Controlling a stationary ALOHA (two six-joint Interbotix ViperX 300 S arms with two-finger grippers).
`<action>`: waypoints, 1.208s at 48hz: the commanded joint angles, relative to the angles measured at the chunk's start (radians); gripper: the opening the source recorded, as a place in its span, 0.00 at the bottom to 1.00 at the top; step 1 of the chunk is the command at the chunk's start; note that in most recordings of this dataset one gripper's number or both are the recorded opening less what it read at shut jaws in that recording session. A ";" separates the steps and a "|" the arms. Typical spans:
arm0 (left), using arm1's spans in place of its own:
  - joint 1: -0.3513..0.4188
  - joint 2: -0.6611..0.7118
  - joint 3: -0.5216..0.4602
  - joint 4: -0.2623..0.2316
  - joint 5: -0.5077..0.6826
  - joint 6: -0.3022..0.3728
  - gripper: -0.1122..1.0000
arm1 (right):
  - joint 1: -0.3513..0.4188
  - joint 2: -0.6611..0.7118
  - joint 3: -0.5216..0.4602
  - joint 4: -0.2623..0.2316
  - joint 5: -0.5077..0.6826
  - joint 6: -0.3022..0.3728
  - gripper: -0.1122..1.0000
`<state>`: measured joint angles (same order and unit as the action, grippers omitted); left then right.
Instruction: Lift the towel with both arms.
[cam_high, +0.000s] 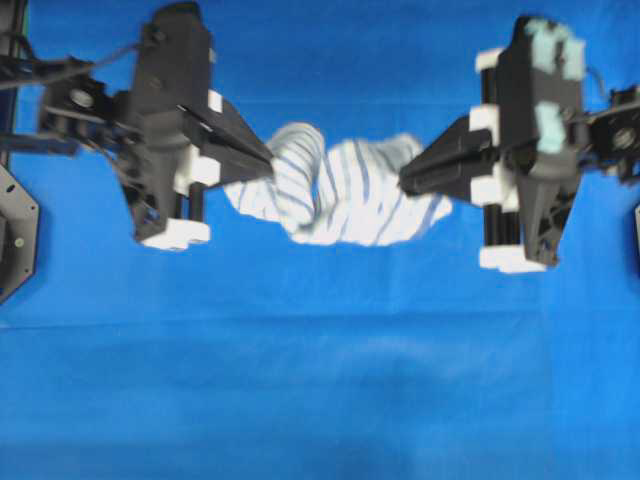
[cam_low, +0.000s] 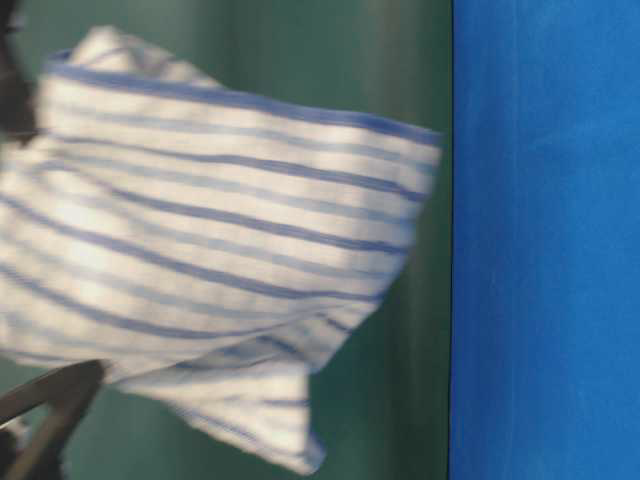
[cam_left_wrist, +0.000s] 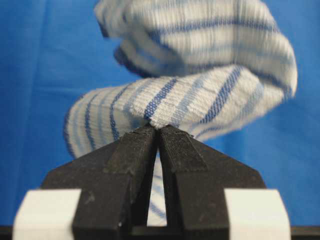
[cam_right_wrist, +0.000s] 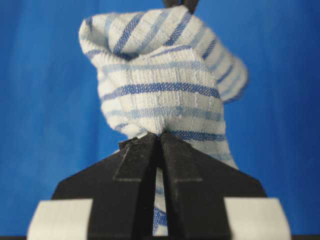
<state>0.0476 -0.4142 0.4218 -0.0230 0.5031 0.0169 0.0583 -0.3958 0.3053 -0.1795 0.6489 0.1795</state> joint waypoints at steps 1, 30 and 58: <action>0.005 -0.037 -0.049 0.002 0.034 -0.002 0.11 | -0.005 -0.018 -0.089 -0.021 0.031 -0.005 0.13; 0.015 -0.106 -0.141 0.009 0.092 0.002 0.11 | -0.043 -0.008 -0.215 -0.040 0.054 -0.014 0.13; 0.018 -0.109 -0.124 0.008 0.034 0.051 0.75 | -0.077 -0.006 -0.202 -0.048 0.064 -0.015 0.57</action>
<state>0.0644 -0.5108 0.3053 -0.0153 0.5538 0.0690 -0.0169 -0.3958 0.1150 -0.2194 0.7102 0.1626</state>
